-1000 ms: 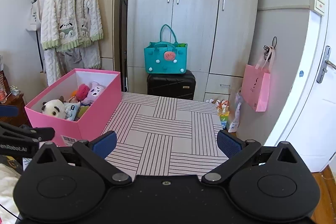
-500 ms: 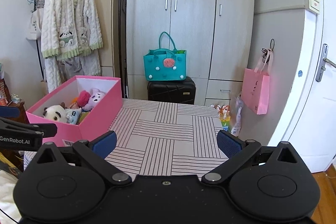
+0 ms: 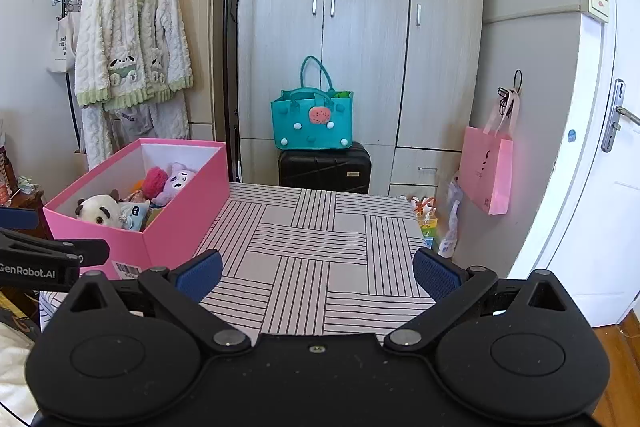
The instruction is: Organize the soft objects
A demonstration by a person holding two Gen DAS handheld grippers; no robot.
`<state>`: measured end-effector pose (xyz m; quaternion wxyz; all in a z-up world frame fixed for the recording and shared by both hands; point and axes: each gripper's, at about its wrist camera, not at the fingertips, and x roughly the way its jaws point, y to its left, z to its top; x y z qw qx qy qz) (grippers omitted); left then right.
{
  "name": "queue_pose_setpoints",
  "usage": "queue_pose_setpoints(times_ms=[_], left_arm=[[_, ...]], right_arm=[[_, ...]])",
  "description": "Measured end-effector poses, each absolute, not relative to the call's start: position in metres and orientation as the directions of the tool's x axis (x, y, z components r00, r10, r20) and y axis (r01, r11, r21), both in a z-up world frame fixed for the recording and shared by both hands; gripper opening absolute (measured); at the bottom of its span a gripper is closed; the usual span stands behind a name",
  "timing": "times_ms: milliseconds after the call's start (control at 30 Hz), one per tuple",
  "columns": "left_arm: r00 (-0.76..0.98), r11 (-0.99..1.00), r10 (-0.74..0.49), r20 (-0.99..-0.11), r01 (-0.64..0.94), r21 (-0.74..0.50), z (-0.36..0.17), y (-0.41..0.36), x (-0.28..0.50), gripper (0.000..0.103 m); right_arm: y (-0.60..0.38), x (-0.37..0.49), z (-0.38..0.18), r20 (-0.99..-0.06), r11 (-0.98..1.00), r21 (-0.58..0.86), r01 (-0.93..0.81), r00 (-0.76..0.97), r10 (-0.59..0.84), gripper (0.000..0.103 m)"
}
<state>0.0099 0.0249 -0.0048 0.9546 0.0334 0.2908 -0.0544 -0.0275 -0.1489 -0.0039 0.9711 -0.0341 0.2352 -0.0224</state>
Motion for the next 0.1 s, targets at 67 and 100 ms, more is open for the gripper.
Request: queue_pose_setpoints(times_ms=[67, 100], left_arm=[[0.827, 0.992, -0.079, -0.556, 0.122, 0.04, -0.0048, 0.0249, 0.01, 0.103], [0.829, 0.992, -0.076, -0.554, 0.12, 0.043, -0.0049, 0.0247, 0.0097, 0.103]], right_arm=[[-0.1477, -0.0273, -0.0049, -0.455, 0.996, -0.081, 0.032, 0.888, -0.065, 0.103], [-0.1475, -0.0269, -0.0052, -0.456, 0.996, -0.083, 0.033, 0.888, -0.068, 0.103]])
